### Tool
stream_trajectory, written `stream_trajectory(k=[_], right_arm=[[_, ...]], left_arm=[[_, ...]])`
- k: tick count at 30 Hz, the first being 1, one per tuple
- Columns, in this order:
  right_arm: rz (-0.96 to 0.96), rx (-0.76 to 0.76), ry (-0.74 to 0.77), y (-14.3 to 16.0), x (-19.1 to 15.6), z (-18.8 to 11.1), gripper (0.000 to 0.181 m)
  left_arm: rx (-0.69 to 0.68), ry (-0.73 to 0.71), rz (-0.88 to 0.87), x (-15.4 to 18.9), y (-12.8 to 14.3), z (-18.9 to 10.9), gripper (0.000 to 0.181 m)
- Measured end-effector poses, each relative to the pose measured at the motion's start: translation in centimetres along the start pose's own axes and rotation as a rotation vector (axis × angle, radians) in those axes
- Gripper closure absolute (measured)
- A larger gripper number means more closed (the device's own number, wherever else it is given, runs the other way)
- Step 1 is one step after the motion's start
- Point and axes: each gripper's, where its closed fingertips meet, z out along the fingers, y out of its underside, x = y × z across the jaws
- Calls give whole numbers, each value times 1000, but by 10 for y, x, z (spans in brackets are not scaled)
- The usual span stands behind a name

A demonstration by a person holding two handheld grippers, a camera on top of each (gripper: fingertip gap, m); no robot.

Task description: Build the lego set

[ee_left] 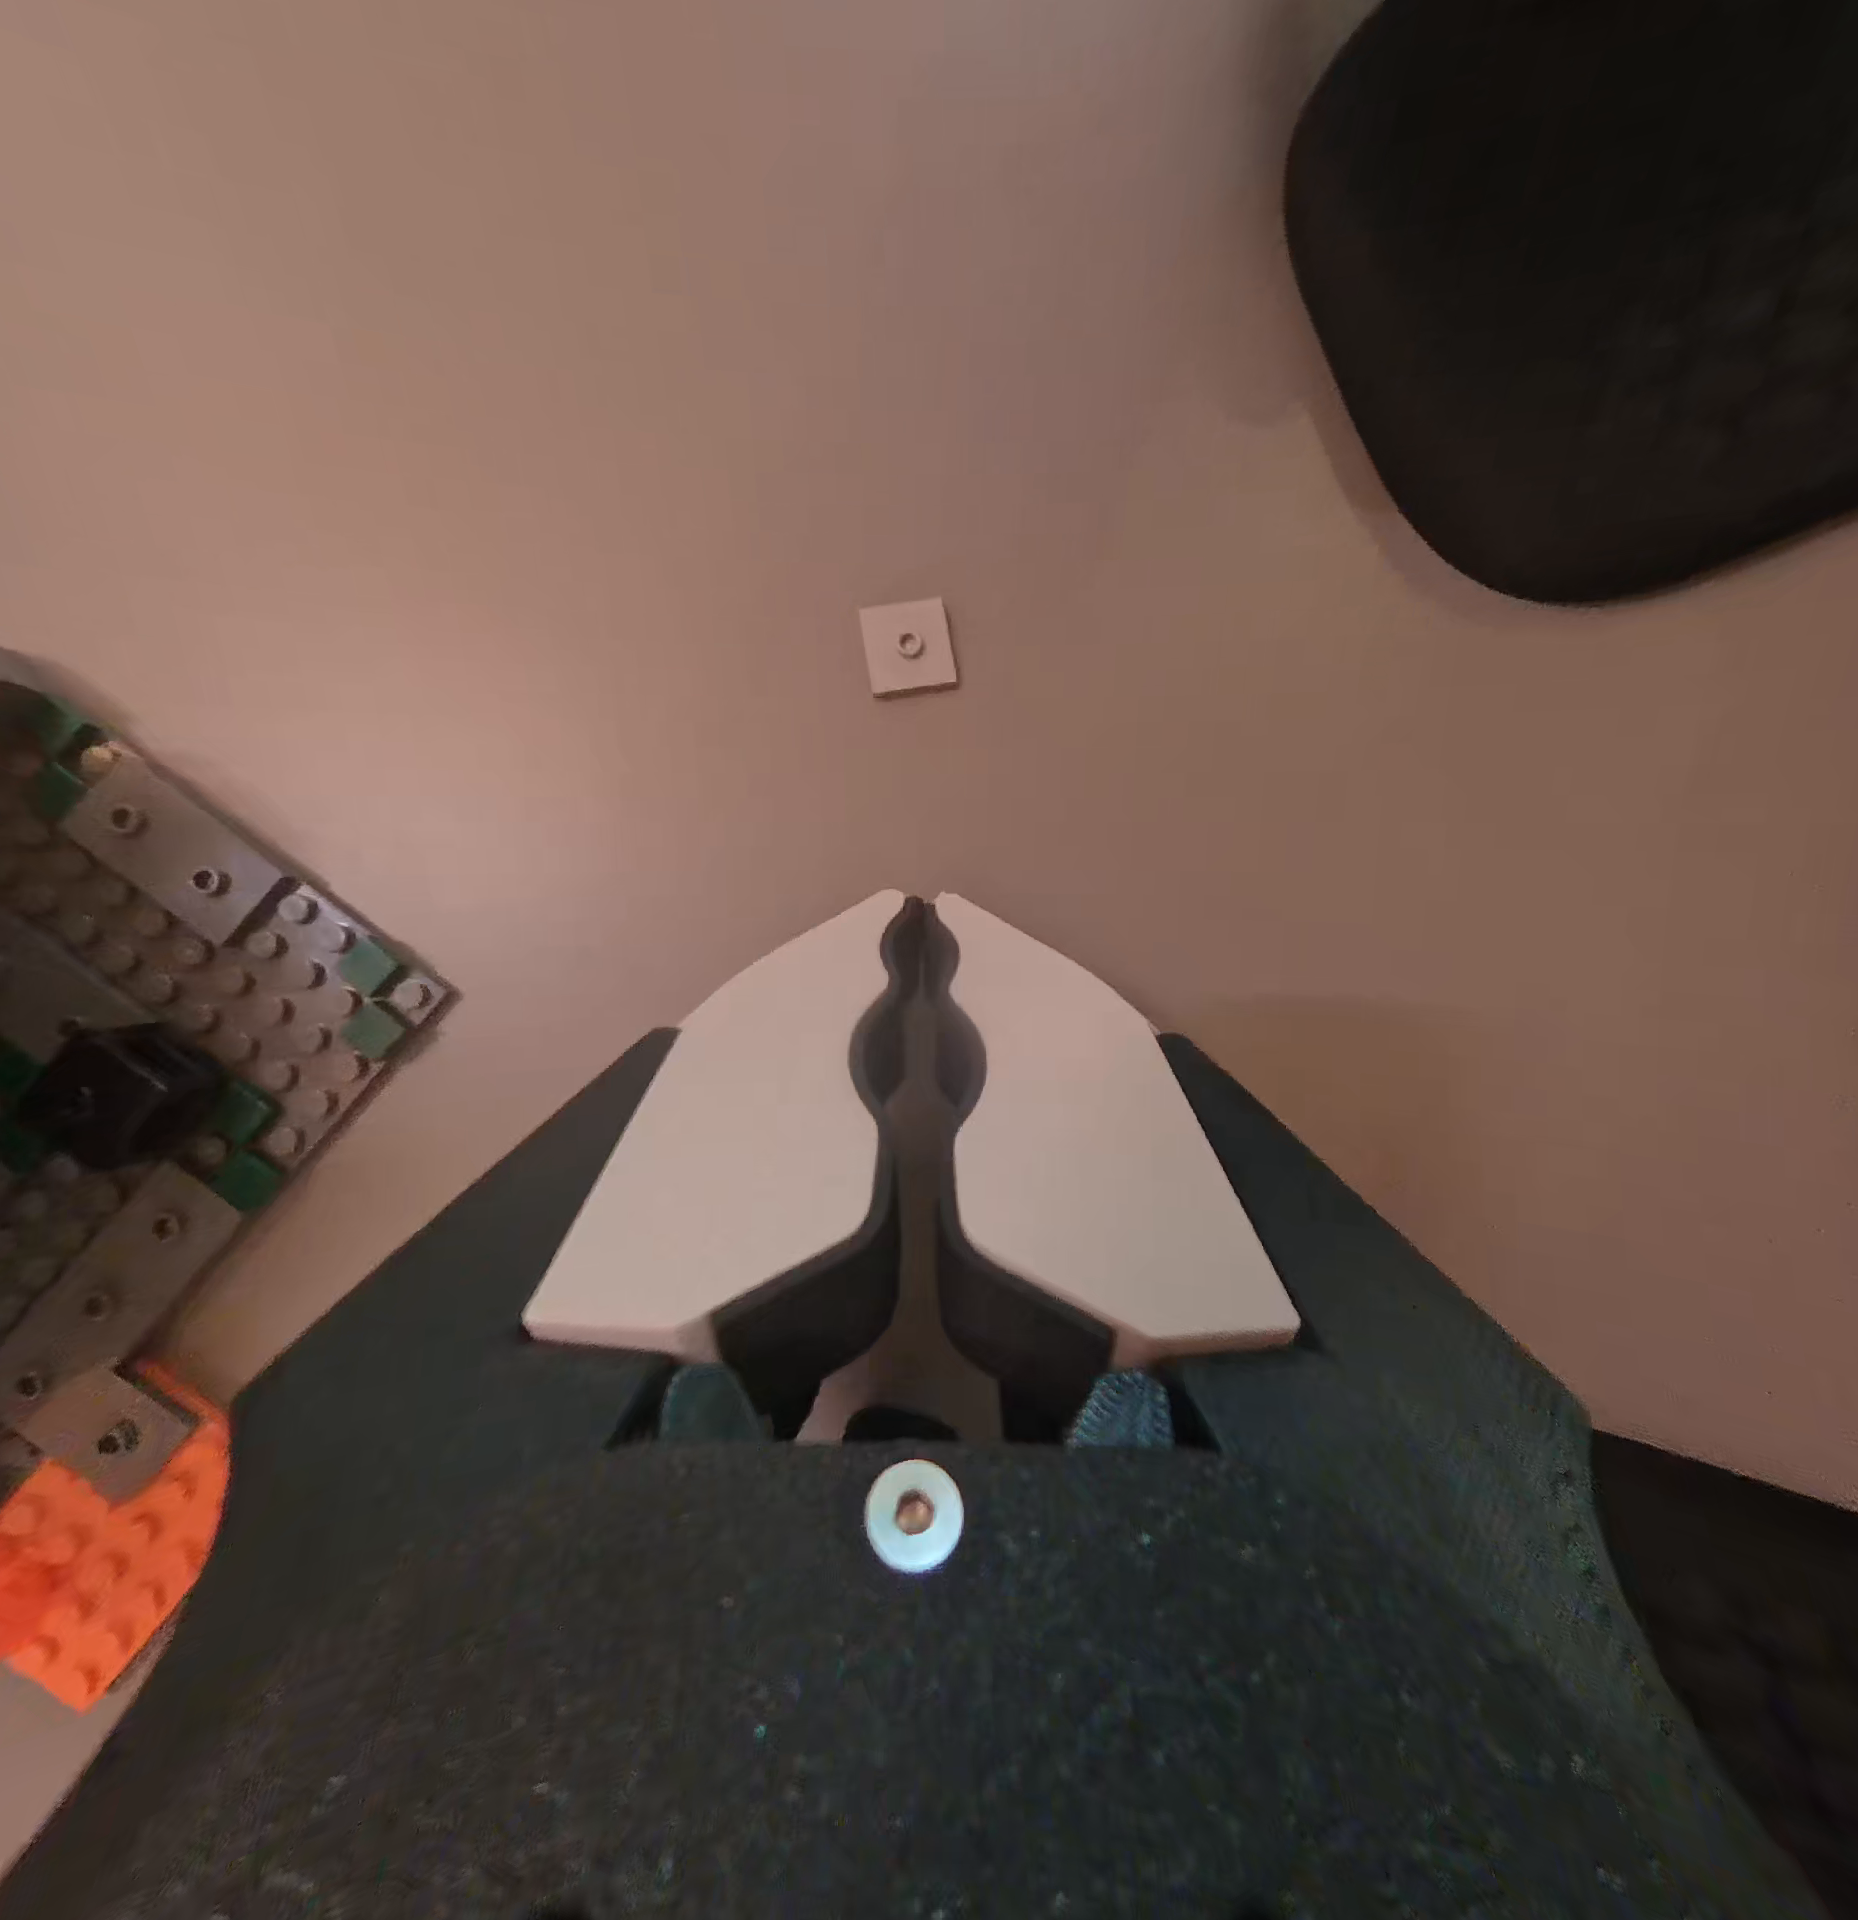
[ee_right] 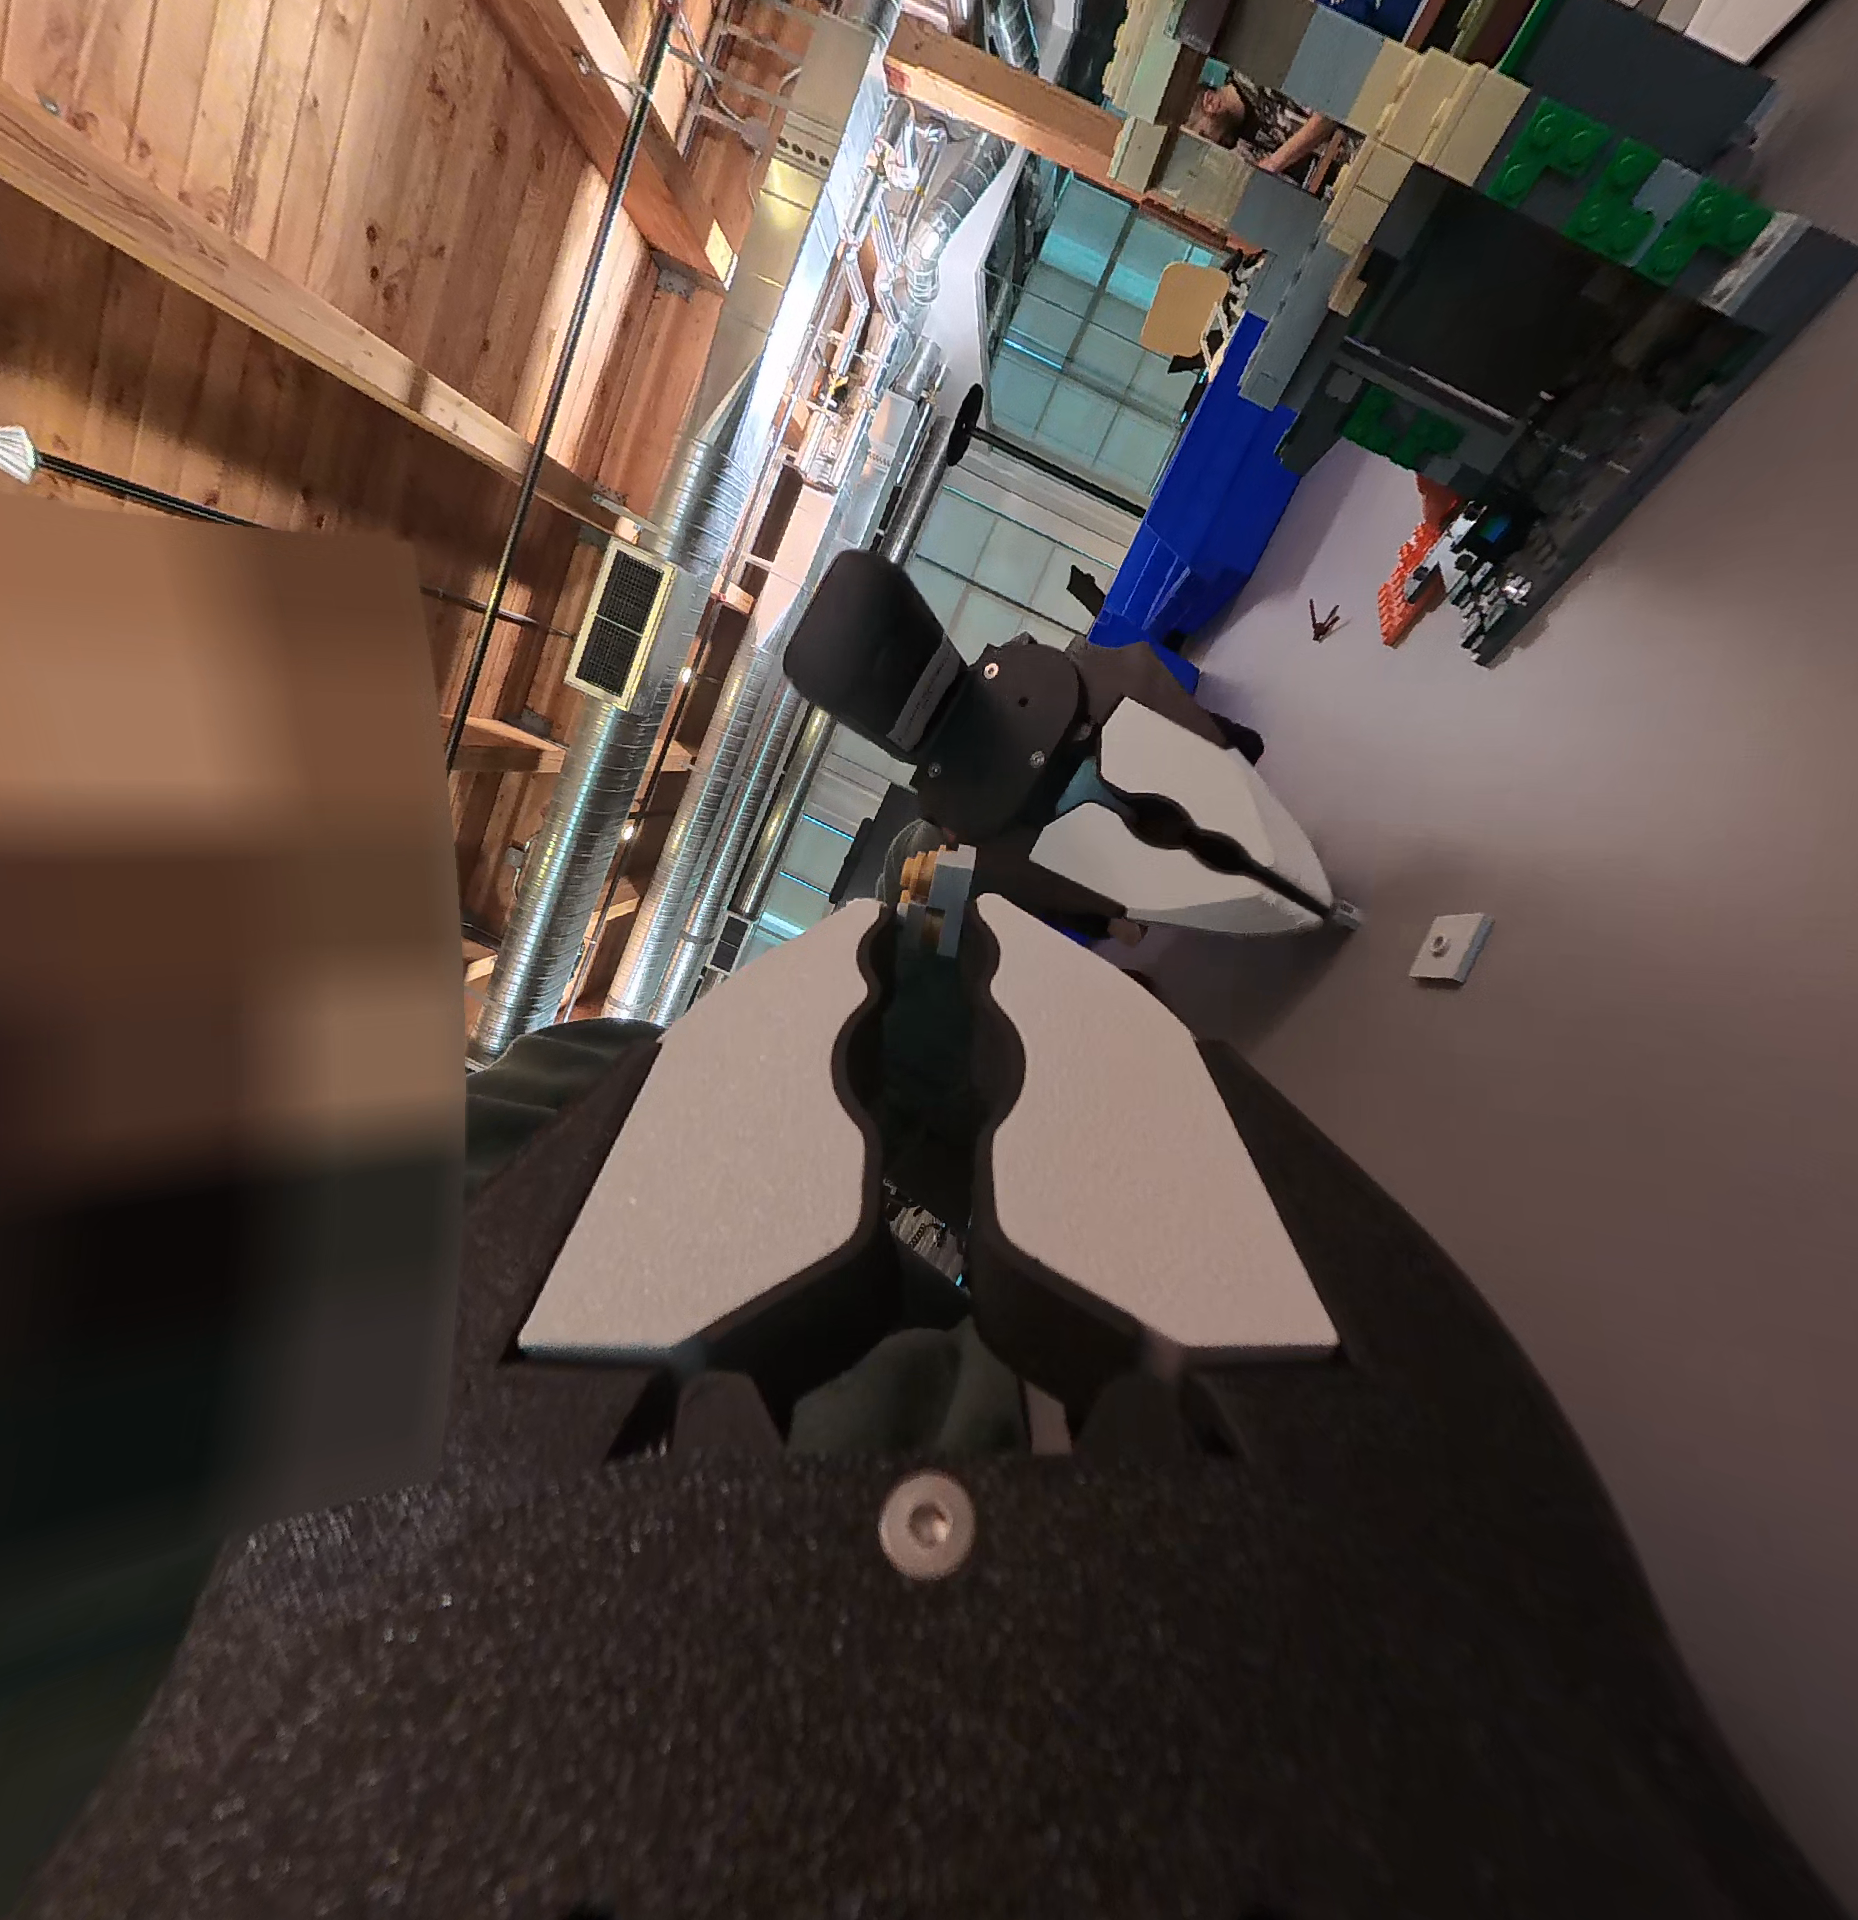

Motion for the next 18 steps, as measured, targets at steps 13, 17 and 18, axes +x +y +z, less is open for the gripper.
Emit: stream_trajectory(k=[13, 17, 18], right_arm=[[5, 7, -4, 0, 0, -2, 170], [4, 0, -5, 1, 0, -1, 170], [3, 1, -4, 1, 1, 0, 170]], left_arm=[[-4, -36, 13, -17, -4, -2, 181], [-25, -10, 28, -13, 5, -4, 172], [-27, -11, 24, -12, 6, -4, 172]])
